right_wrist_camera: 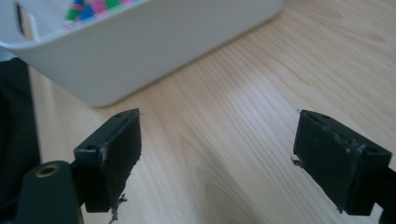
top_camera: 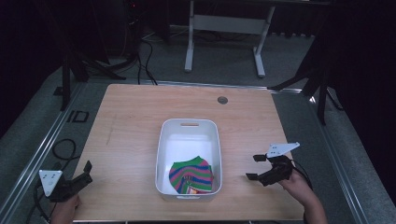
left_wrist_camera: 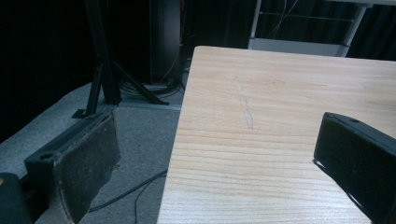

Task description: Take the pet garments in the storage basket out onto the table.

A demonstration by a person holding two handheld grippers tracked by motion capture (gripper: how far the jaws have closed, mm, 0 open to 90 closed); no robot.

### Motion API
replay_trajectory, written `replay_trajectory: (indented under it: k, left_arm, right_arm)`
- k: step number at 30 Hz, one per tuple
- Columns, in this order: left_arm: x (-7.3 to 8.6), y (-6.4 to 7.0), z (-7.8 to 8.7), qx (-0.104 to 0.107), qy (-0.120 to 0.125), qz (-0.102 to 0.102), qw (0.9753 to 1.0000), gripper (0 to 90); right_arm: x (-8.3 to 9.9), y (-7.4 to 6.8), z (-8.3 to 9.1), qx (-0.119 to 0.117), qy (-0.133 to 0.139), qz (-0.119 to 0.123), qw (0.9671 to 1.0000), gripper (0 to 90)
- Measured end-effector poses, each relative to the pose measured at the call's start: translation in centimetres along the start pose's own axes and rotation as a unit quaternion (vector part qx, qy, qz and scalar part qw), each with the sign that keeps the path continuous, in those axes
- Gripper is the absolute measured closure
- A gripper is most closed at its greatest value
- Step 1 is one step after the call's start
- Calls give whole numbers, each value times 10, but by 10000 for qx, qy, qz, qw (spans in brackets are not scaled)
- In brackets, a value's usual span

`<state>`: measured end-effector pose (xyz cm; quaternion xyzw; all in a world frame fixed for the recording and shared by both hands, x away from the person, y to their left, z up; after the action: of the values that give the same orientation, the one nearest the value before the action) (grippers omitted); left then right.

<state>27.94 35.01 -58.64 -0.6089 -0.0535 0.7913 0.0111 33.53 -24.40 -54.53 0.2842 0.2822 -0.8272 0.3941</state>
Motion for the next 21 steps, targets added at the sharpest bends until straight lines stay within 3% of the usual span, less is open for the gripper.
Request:
replay_trajectory:
  k: [11,21]
  left_arm:
    - [0,0,0,8,-2,10,10000,9]
    - [0,0,0,16,12,21,10000,9]
  right_arm:
    - [-42,-36,-10,-364,-191,395,9984,151]
    - [-68,-63,-33,-639,-362,795,9941,145]
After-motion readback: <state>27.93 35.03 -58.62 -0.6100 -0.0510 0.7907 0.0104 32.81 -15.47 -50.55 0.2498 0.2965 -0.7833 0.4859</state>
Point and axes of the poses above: each handheld gripper's, and its own axes: z roughly backward along the jaws, x roughly out of its underside, y roughly to its right, the point moved 8 cm from there along -z, roughly forward along the jaws, and after that the axes turned 9 degrees about -z, right-handed, at the moved point
